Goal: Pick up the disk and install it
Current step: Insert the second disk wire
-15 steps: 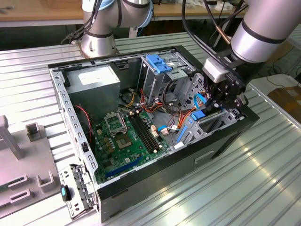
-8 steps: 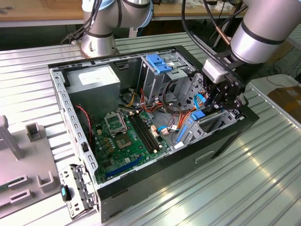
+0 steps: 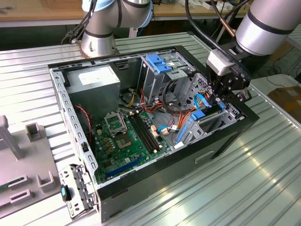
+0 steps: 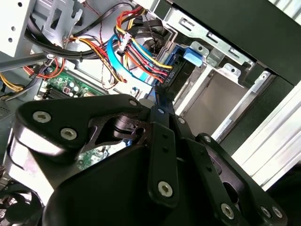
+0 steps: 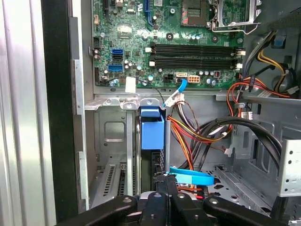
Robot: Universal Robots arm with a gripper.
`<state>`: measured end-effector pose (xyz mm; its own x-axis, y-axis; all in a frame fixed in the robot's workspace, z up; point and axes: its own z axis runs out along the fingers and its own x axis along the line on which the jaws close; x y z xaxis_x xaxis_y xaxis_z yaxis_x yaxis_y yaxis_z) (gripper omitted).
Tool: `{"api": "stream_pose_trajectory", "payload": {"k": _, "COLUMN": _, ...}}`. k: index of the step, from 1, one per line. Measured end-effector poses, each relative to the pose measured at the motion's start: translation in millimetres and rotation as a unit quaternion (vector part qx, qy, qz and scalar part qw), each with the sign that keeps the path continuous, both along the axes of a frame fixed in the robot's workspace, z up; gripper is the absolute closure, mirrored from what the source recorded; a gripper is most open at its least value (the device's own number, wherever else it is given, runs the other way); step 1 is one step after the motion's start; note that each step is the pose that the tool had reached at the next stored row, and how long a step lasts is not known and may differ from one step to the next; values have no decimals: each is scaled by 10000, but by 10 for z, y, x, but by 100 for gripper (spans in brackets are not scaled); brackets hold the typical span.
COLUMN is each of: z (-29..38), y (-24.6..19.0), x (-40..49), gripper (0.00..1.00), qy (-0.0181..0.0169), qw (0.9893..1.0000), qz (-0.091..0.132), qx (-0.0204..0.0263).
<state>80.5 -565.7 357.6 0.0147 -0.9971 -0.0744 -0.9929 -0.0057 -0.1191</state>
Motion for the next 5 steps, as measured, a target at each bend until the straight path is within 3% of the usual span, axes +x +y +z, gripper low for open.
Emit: {"api": "stream_pose_trajectory", "payload": {"k": 5, "z": 0, "y": 0, "x": 0, "gripper": 89, "qy": 0, "qw": 10000, "qz": 0, "qx": 27}}
